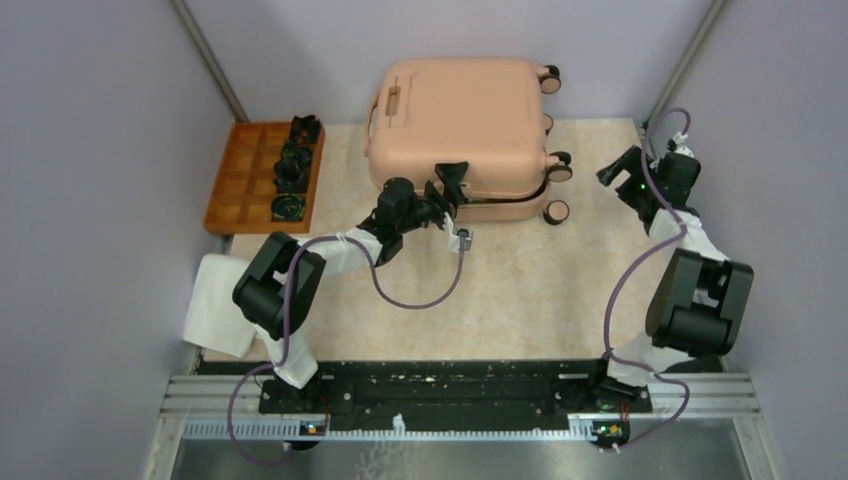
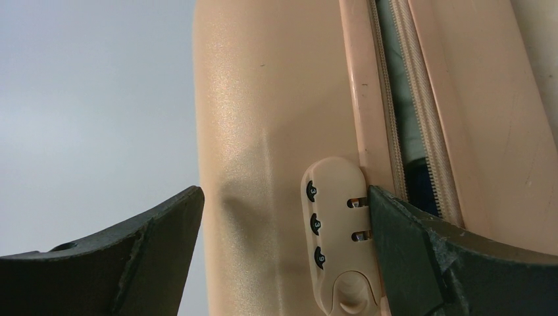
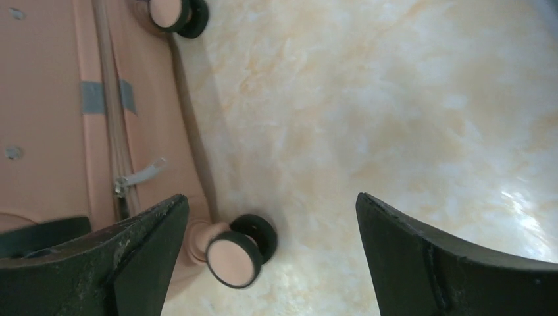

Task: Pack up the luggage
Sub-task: Zip the luggage at the center of the board.

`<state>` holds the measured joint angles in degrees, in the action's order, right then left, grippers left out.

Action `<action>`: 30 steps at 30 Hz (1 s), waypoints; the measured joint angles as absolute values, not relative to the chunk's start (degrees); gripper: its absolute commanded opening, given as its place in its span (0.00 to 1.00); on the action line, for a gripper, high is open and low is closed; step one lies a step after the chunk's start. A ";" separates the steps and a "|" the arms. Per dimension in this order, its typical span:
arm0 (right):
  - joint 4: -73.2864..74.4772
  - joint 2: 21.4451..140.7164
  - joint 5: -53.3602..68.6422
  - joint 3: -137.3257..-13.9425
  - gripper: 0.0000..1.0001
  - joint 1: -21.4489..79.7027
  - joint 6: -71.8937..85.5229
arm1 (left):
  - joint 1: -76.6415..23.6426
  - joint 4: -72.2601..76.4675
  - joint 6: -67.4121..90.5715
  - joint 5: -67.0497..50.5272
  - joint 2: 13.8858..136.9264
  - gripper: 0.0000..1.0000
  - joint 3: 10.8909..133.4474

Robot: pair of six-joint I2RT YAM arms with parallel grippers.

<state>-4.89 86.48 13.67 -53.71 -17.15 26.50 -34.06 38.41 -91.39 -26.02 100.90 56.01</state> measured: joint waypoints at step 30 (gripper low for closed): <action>-24.82 114.91 25.67 -70.48 0.86 -6.15 79.77 | -33.56 33.41 -90.06 -27.22 103.15 0.99 61.39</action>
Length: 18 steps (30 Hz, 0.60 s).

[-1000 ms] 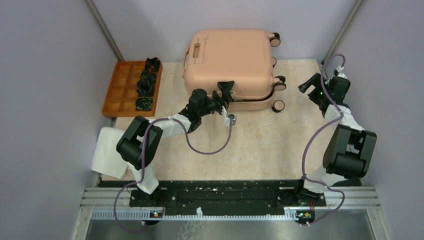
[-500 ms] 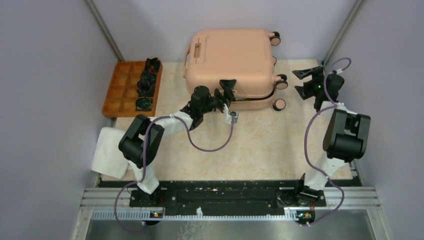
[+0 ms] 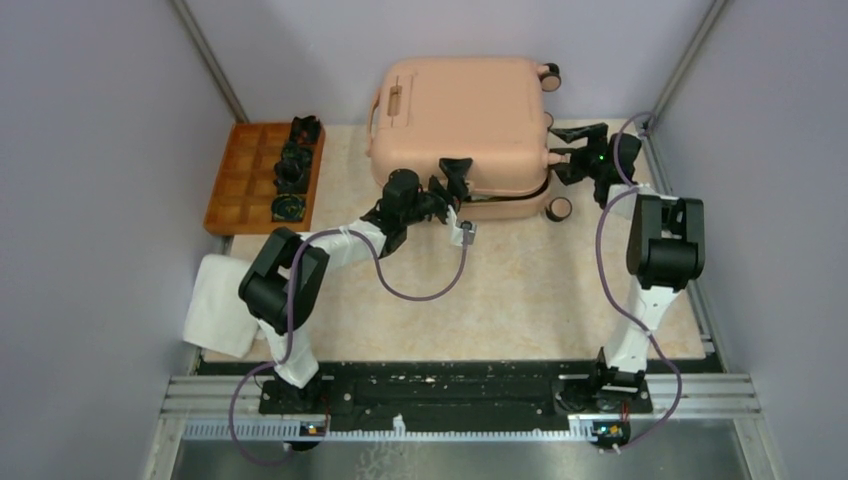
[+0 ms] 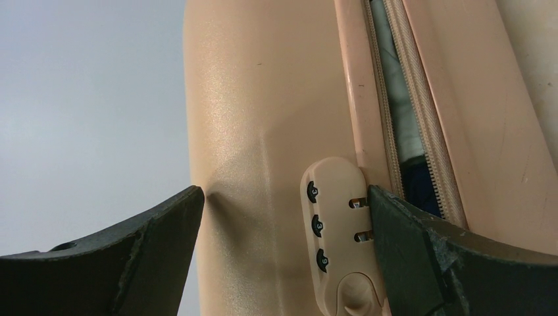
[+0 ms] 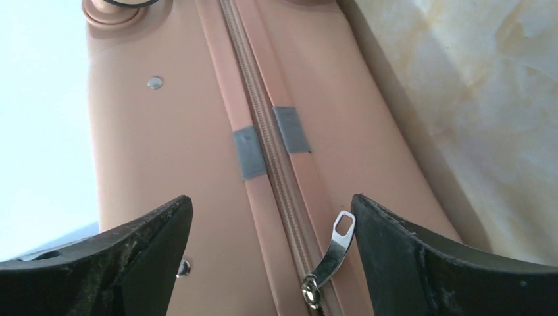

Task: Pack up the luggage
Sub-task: Zip the luggage at the center of the board.

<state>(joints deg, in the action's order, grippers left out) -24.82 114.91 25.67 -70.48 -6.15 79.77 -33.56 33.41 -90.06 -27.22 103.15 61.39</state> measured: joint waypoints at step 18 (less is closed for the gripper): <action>-28.23 112.27 21.39 -62.33 0.69 -4.71 88.75 | -33.15 32.86 -90.11 -27.86 103.68 0.99 61.80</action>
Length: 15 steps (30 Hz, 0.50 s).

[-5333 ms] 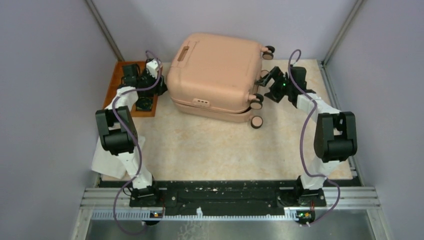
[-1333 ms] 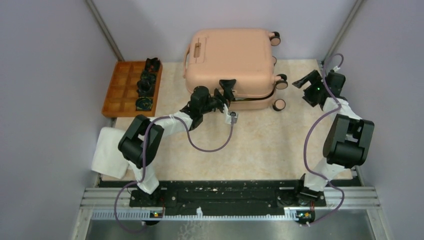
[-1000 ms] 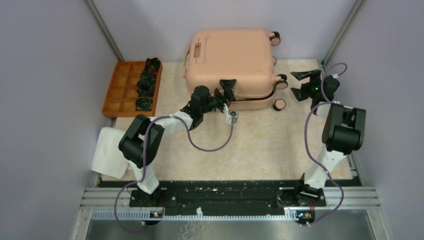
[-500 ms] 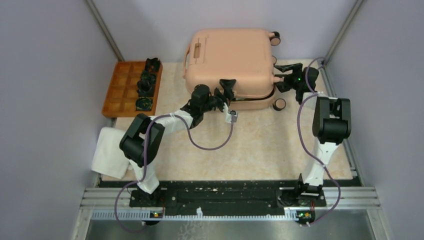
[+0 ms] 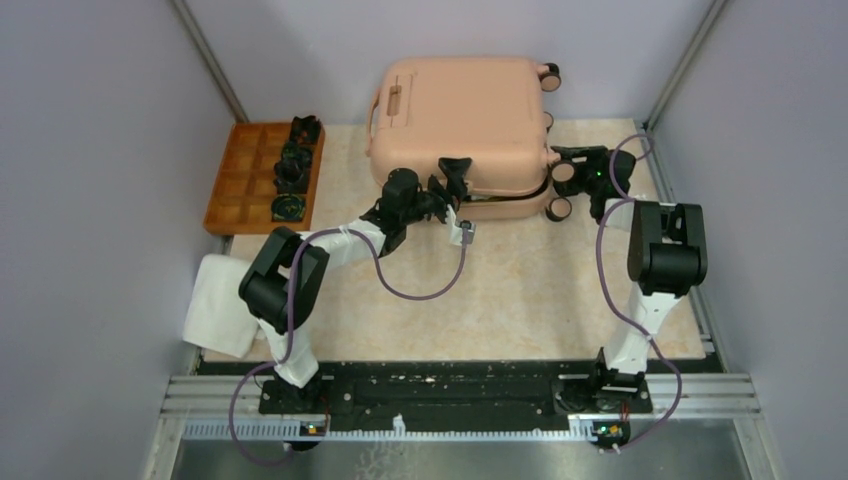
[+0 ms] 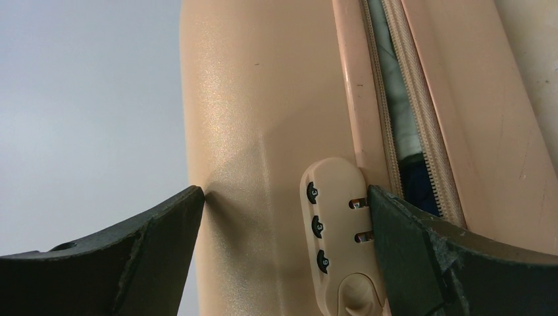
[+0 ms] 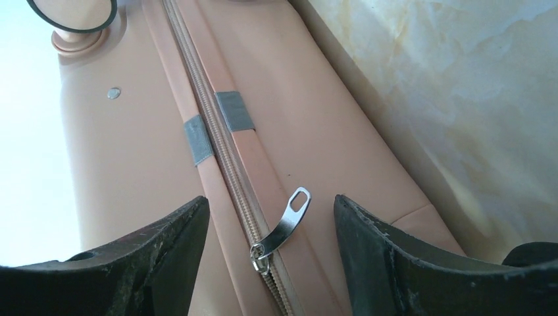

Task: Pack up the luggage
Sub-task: Zip the luggage at the center of the board.

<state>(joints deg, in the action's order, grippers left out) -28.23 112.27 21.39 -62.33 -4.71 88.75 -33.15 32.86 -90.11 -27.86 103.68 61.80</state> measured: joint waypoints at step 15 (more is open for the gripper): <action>-34.50 115.98 19.29 -64.66 0.55 -3.86 94.83 | -33.12 32.82 -90.13 -28.27 103.68 0.98 61.82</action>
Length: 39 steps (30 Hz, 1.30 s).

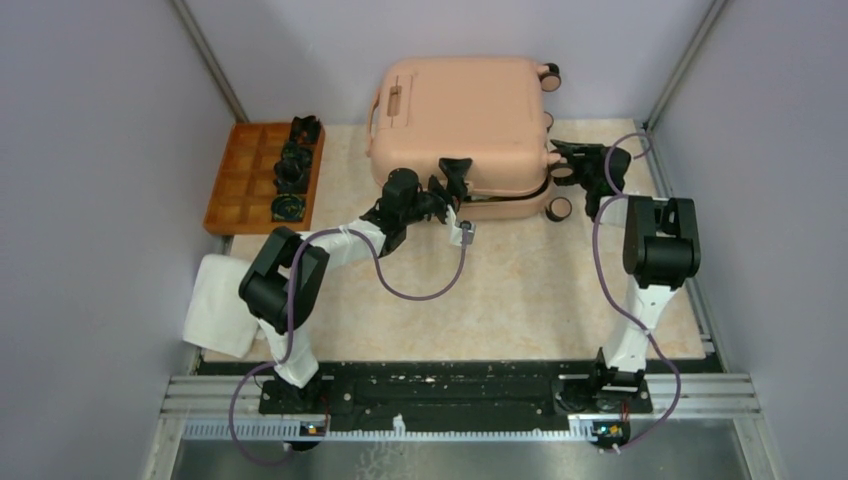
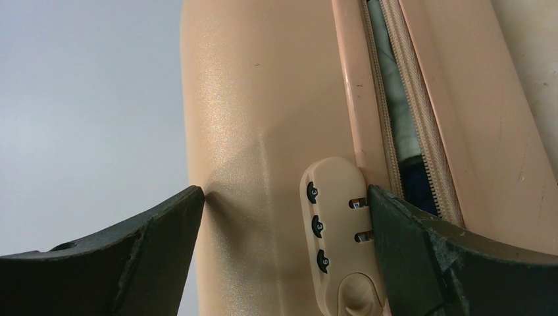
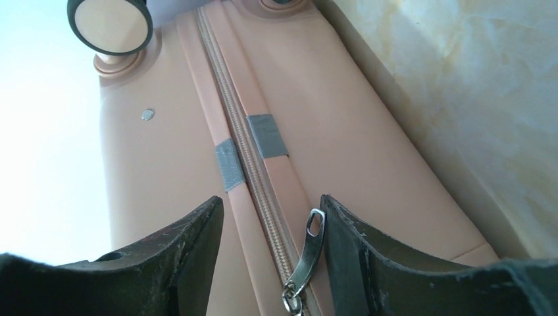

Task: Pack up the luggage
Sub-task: Zip the luggage at the center of the board.

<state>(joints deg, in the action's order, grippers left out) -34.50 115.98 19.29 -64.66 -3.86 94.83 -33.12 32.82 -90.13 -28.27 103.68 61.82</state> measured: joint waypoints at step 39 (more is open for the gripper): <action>-42.59 114.39 13.34 -57.54 0.00 -3.11 98.50 | -32.95 32.42 -90.37 -29.08 103.68 0.98 61.80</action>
